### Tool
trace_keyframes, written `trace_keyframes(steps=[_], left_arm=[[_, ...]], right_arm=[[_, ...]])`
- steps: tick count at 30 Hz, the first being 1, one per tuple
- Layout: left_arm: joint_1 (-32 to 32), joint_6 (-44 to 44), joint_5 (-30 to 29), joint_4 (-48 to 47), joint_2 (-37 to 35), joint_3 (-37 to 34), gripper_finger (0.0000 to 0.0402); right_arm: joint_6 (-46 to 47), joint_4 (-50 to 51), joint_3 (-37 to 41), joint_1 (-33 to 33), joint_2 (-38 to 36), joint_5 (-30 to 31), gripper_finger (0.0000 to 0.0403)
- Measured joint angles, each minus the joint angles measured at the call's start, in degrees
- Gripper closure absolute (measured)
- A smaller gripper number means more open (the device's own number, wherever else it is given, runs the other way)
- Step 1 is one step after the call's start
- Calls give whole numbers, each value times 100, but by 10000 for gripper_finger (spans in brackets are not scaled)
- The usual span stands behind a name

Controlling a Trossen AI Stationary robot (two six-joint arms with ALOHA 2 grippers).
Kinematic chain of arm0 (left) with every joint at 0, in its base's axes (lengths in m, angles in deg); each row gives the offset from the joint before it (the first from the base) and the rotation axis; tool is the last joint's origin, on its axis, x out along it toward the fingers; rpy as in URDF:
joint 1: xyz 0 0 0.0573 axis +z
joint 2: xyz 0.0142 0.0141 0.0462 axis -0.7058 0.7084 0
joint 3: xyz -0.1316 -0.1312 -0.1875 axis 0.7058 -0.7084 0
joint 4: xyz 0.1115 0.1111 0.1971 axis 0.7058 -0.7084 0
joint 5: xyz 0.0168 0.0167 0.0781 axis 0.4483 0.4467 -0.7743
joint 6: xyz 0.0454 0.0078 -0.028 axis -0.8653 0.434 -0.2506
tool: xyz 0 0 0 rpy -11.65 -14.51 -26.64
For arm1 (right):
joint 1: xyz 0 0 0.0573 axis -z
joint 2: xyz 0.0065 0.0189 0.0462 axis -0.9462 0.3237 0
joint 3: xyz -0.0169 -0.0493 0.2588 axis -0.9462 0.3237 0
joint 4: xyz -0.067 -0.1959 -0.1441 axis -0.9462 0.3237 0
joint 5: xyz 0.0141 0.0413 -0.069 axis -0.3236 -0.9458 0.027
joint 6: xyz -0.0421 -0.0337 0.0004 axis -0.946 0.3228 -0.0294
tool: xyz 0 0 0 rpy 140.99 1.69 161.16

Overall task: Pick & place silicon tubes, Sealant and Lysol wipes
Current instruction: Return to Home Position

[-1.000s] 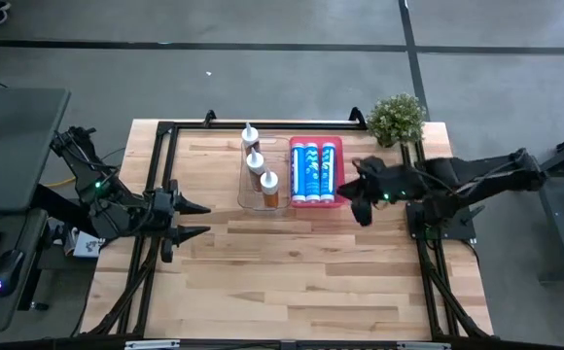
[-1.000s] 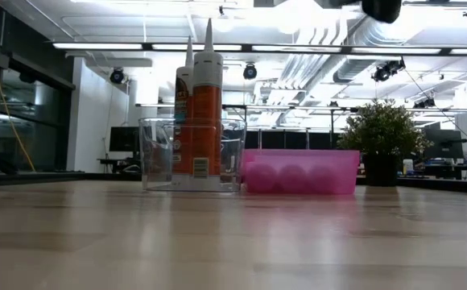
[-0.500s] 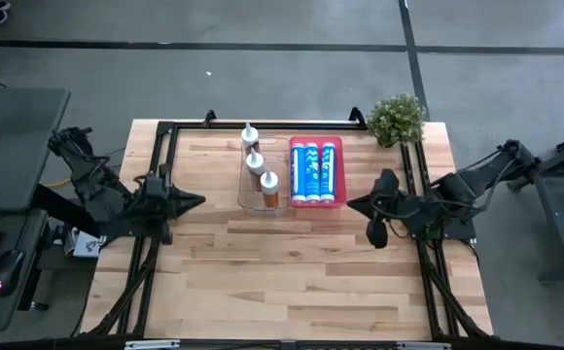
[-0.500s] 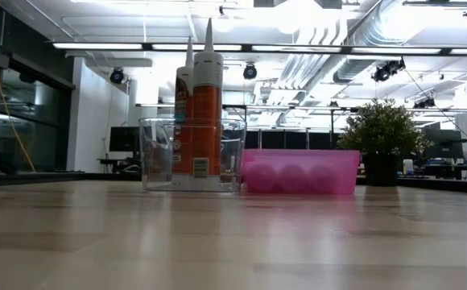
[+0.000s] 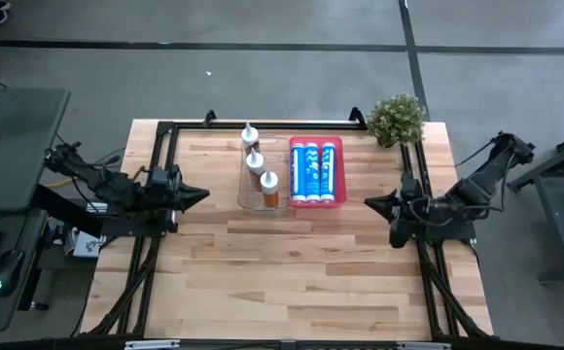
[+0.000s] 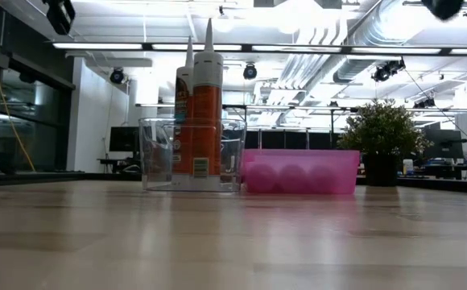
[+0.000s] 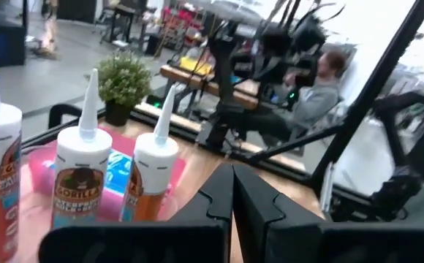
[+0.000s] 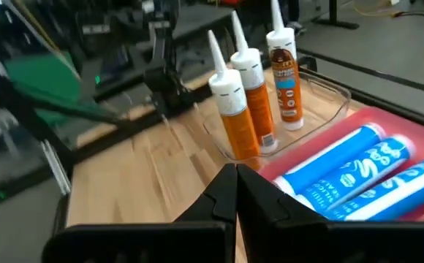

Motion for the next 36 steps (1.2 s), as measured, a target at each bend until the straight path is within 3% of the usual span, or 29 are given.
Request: trace_keyframes(steps=[9,17,23,29,36], left_arm=[[490,-382,516,-415,-1106,-563,401],[1007,-441,1531,571,-2192,-1451,401],[1397,-3,2100,1501,-2230,-2268,401],[1839,235,2358,2289,-2226,-2880,401],[2494,460,2942,1957,-2228,-2887,401]], right_arm=[[-51,-2732,2732,-80,-1708,614,403],[-2064,-5993,4227,62,-2695,560,403],[-3073,-7756,4933,307,-2860,68,403],[-3442,-7761,4902,854,-2864,-433,403],[-3133,-7334,4902,1963,-2862,-1660,403]])
